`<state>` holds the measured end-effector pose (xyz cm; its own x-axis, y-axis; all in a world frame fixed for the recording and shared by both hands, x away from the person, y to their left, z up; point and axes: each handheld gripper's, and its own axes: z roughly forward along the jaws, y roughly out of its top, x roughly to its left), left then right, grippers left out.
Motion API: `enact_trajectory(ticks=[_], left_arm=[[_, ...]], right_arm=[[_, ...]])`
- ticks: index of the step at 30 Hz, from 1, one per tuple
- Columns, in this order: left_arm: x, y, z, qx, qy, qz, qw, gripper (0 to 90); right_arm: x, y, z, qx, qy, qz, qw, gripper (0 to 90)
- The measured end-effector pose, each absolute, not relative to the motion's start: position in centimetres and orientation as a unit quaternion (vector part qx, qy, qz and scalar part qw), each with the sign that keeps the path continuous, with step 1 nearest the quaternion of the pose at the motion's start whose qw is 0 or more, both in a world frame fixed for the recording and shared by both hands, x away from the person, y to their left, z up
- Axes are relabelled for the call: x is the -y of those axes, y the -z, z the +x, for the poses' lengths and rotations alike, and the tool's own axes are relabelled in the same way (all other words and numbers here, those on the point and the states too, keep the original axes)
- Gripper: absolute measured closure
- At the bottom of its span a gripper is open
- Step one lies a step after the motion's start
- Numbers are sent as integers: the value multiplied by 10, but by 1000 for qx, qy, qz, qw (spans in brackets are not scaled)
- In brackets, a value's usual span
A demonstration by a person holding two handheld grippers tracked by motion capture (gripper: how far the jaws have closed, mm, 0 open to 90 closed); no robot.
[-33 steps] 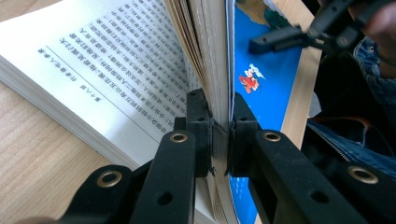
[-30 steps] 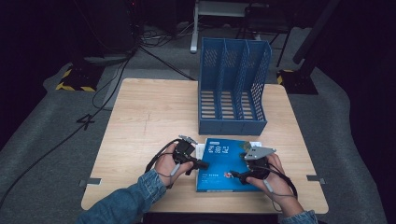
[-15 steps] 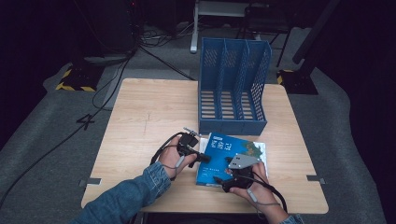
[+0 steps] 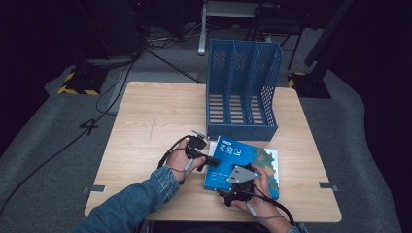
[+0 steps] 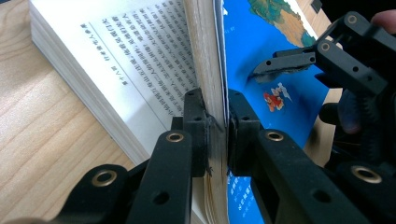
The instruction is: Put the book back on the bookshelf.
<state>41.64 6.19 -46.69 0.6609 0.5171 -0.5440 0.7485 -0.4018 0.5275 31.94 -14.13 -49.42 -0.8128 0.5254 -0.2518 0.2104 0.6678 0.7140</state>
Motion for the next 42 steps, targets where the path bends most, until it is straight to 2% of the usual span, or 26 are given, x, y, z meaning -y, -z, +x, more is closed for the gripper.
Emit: enact_trajectory(ticks=[3,8,18,20,25,28,30,42], left_arm=[[-64,467,416,-385,144,822,395,810],[-65,467,411,-380,126,821,406,832],[-67,467,407,-383,135,814,416,832],[-66,470,404,-379,151,826,389,805],[-64,472,397,-374,153,835,373,757],[-65,471,398,-379,166,830,374,779],[-67,469,400,-383,180,825,374,830],[-64,448,407,-386,212,814,378,839]], right_arm=[[138,498,317,-892,-327,183,252,2],[141,499,321,-892,-335,174,250,2],[153,497,329,-901,-338,145,232,5],[154,497,329,-900,-340,145,231,5],[152,497,328,-899,-338,153,231,0],[151,497,327,-897,-339,163,232,0],[150,497,325,-893,-342,174,234,0],[140,486,317,-871,-361,191,271,0]])
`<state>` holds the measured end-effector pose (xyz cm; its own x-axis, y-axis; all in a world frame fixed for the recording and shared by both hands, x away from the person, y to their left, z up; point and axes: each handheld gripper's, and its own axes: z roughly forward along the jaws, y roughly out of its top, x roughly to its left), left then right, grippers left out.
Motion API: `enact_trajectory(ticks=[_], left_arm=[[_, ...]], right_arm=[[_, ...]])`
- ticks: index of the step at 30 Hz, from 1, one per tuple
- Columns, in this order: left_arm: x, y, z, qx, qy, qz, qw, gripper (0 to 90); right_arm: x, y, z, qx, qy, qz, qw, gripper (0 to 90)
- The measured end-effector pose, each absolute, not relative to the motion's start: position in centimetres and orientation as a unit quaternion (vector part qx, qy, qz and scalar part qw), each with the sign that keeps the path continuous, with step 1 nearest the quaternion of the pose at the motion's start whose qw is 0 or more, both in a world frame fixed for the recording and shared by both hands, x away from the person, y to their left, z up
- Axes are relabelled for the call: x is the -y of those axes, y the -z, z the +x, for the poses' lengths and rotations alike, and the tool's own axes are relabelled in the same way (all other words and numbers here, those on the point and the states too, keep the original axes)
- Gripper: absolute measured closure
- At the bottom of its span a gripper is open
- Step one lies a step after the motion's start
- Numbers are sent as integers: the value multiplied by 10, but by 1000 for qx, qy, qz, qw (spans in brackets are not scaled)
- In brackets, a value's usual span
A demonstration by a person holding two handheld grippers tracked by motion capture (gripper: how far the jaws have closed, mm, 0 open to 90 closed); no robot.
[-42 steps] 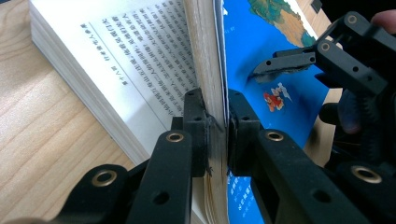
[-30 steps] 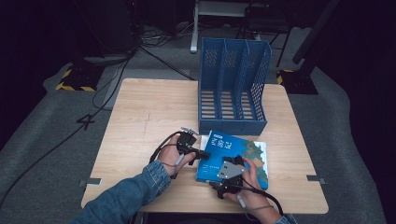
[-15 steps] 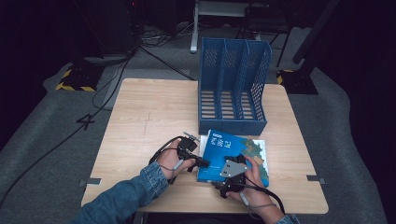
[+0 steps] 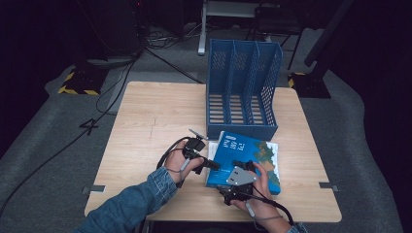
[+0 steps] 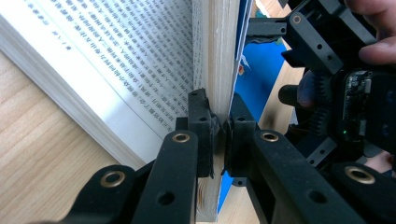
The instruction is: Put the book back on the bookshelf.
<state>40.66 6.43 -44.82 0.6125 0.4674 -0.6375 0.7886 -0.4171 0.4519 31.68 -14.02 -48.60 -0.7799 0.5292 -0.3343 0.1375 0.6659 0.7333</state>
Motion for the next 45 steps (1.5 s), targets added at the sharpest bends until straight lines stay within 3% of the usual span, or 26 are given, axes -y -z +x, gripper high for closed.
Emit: enact_trajectory(ticks=[14,18,29,37,45], left_arm=[[-56,431,415,-389,234,805,381,838],[-51,432,415,-392,256,795,386,835],[-50,436,414,-398,262,789,388,832],[-50,437,414,-398,254,788,394,820],[-43,446,411,-405,221,808,367,788]], right_arm=[[132,480,309,-857,-354,170,333,0],[126,488,307,-840,-325,161,405,0],[125,498,315,-826,-292,125,466,0],[127,495,319,-832,-295,133,450,0],[133,495,331,-873,-300,147,354,30]])
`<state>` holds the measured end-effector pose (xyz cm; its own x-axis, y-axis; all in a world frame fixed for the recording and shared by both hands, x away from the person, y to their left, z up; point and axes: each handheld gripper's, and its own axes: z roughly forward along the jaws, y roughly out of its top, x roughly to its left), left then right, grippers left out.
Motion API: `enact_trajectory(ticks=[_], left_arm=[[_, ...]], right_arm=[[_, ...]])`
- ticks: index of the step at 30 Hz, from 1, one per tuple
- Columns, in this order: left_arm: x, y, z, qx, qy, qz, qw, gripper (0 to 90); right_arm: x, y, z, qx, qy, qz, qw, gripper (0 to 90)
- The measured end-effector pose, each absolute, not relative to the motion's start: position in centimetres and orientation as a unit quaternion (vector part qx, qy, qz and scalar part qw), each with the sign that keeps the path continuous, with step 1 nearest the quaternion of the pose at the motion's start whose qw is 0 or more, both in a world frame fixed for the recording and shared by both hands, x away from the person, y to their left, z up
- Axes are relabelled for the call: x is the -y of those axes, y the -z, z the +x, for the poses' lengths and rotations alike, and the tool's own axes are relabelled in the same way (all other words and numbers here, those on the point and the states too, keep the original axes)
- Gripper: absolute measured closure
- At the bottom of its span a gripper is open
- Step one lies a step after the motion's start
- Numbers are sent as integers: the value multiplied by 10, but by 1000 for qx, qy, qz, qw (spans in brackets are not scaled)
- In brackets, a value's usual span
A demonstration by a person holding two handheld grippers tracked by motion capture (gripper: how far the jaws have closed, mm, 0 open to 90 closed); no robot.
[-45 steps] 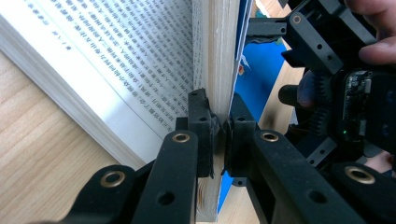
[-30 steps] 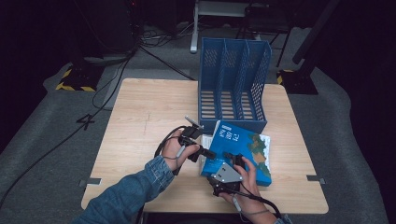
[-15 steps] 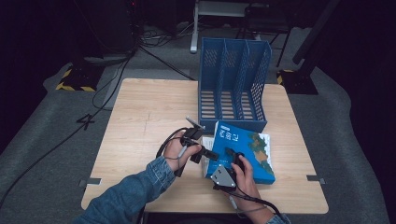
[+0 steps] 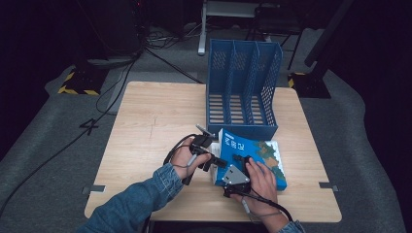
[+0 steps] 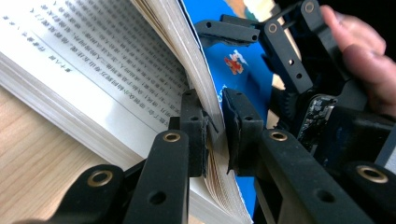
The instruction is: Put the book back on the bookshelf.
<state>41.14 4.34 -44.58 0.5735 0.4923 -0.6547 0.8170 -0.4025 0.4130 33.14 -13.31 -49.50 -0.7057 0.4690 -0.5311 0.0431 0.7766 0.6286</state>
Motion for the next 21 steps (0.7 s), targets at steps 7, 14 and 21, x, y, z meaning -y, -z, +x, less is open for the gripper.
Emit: enact_trajectory(ticks=[7,14,21], left_arm=[[-45,450,412,-428,249,784,375,795],[-44,451,409,-420,222,796,374,784],[-54,454,412,-418,228,783,400,669]], right_arm=[[131,495,335,-884,-284,136,345,23],[132,494,336,-889,-285,132,333,53],[135,486,329,-887,-287,109,346,353]])
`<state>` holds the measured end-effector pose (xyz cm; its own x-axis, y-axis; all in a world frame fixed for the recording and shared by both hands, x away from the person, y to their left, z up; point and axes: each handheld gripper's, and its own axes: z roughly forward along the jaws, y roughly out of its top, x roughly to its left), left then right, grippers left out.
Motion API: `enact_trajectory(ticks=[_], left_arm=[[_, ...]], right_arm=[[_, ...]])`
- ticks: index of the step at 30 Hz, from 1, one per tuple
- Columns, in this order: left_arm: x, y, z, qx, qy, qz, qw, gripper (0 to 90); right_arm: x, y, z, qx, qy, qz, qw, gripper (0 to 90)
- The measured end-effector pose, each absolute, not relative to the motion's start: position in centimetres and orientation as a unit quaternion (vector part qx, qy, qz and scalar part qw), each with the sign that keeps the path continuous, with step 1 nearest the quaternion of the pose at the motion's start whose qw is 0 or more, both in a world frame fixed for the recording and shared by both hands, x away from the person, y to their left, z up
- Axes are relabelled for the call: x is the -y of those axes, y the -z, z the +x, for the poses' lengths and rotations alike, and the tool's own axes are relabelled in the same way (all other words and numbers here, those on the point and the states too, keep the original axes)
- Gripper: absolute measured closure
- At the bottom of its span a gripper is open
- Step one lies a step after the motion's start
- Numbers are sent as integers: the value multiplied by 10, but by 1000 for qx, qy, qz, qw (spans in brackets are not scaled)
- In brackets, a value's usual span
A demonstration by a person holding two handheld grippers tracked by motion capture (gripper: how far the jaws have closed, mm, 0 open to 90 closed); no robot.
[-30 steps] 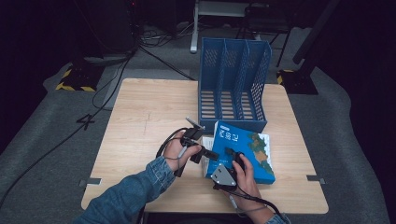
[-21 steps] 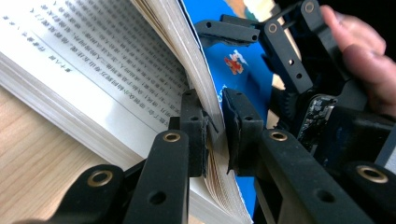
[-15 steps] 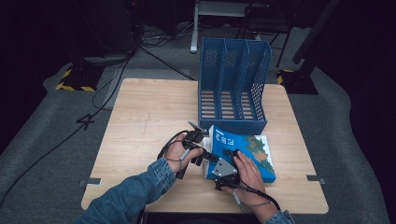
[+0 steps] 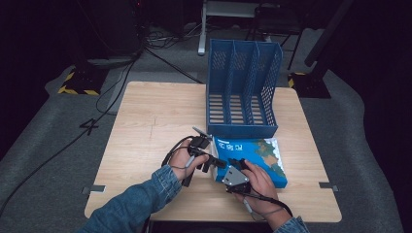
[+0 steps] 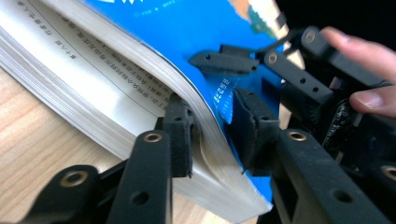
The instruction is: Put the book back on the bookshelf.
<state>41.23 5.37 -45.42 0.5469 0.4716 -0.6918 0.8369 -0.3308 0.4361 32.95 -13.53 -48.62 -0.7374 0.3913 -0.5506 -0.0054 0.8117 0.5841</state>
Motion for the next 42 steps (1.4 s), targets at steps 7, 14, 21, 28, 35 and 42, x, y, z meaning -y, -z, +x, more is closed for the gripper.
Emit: enact_trajectory(ticks=[7,14,21,28,35,42], left_arm=[[-61,456,407,-425,241,750,445,567],[-75,453,403,-430,257,726,470,564],[-88,443,395,-410,229,726,503,532],[-114,430,393,-386,128,751,520,468],[-130,437,397,-374,49,768,518,422],[-143,445,404,-365,-4,785,500,389]], right_arm=[[138,480,329,-882,-287,111,356,438],[135,472,326,-876,-300,102,365,473],[135,464,325,-872,-302,97,372,506],[140,448,328,-871,-302,111,371,598],[150,429,335,-867,-327,134,351,605],[166,400,341,-852,-380,170,319,613]])
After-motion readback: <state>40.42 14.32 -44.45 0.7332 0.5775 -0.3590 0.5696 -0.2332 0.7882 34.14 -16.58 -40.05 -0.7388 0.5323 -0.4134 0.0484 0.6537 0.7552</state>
